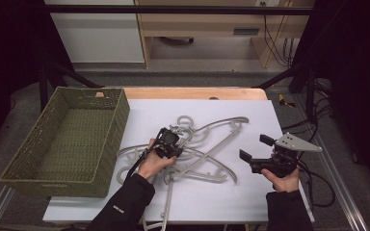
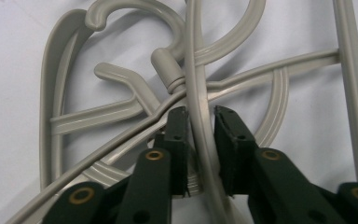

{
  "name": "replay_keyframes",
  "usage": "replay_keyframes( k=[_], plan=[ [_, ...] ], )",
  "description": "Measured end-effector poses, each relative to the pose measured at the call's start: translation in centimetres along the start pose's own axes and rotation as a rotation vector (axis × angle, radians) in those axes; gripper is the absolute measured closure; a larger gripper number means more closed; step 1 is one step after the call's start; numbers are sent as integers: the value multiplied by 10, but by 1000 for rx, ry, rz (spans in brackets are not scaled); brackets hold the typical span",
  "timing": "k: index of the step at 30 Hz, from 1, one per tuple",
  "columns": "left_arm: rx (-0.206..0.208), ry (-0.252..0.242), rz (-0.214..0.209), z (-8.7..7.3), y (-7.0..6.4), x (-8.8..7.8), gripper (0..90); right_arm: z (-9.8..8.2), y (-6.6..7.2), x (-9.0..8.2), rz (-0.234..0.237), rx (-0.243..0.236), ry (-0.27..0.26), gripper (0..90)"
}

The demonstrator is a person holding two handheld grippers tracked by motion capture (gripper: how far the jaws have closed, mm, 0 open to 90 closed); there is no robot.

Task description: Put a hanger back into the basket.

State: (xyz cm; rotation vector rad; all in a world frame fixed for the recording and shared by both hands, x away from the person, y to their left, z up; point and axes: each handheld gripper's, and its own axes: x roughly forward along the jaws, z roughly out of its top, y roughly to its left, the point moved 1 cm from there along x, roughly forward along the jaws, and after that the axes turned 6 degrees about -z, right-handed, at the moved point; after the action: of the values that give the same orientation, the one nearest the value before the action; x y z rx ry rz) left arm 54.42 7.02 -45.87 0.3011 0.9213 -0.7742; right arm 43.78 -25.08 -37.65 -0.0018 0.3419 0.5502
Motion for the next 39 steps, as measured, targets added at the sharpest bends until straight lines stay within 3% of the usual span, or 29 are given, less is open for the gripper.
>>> replay_keyframes(
  k=[6,12,13,18,29,37,39],
  plan=[
    [-36,-14,17,0,-1,-1,793,0,0,0,-3,2,0,28],
    [-59,-92,6,-2,-2,-9,812,0,0,0,-5,3,4,28],
    [-52,-123,5,-1,-4,-14,812,0,0,0,-4,0,4,28],
    [-34,-183,-13,-1,-7,-27,813,0,0,0,-3,1,5,28],
    [-24,-347,-42,-4,-11,-73,814,0,-1,-2,-8,0,0,29],
    [-18,-396,-20,-8,-9,-104,814,1,-1,-3,-9,4,-3,28],
    [-10,-411,-9,-8,-8,-119,814,1,-1,-4,-14,3,-3,27]
  ],
)
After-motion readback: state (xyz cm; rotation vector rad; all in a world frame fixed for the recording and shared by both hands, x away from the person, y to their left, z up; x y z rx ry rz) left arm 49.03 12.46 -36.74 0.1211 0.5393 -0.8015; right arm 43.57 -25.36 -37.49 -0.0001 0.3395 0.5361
